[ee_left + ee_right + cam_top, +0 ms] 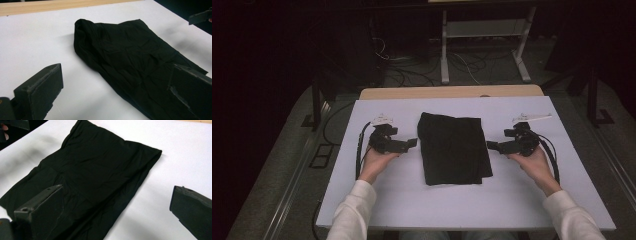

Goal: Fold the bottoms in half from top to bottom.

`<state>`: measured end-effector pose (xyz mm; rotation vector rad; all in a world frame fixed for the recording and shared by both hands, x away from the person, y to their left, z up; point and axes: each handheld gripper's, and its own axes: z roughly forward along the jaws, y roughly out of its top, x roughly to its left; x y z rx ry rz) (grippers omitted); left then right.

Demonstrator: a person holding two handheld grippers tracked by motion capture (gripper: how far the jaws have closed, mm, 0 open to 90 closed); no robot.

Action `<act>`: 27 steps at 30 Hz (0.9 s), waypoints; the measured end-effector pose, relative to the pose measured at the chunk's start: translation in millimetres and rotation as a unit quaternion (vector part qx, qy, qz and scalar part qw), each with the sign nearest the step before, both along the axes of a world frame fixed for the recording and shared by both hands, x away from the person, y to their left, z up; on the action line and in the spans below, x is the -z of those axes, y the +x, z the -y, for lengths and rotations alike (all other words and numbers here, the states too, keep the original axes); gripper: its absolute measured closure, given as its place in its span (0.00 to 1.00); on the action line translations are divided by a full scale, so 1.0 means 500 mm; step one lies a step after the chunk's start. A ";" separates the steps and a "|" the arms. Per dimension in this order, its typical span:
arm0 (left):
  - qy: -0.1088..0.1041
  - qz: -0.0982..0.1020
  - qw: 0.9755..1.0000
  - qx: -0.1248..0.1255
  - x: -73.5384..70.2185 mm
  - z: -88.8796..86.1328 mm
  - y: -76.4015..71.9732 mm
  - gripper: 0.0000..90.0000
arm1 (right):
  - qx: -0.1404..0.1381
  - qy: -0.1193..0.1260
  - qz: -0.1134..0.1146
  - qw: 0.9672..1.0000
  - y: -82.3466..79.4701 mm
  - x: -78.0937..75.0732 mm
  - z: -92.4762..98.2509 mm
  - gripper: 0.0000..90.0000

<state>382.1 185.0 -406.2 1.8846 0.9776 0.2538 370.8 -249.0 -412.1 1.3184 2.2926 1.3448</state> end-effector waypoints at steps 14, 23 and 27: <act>-0.012 0.021 1.000 0.018 -0.003 -0.008 -0.068 0.00 | -0.015 0.006 0.023 1.000 -0.069 -0.004 0.013 0.00; -0.012 0.034 0.999 0.021 0.011 -0.014 -0.111 0.00 | -0.018 0.004 0.030 0.999 -0.115 0.006 0.025 0.00; -0.008 0.039 0.999 0.023 0.019 -0.013 -0.130 0.00 | -0.021 0.002 0.035 0.999 -0.137 0.009 0.028 0.00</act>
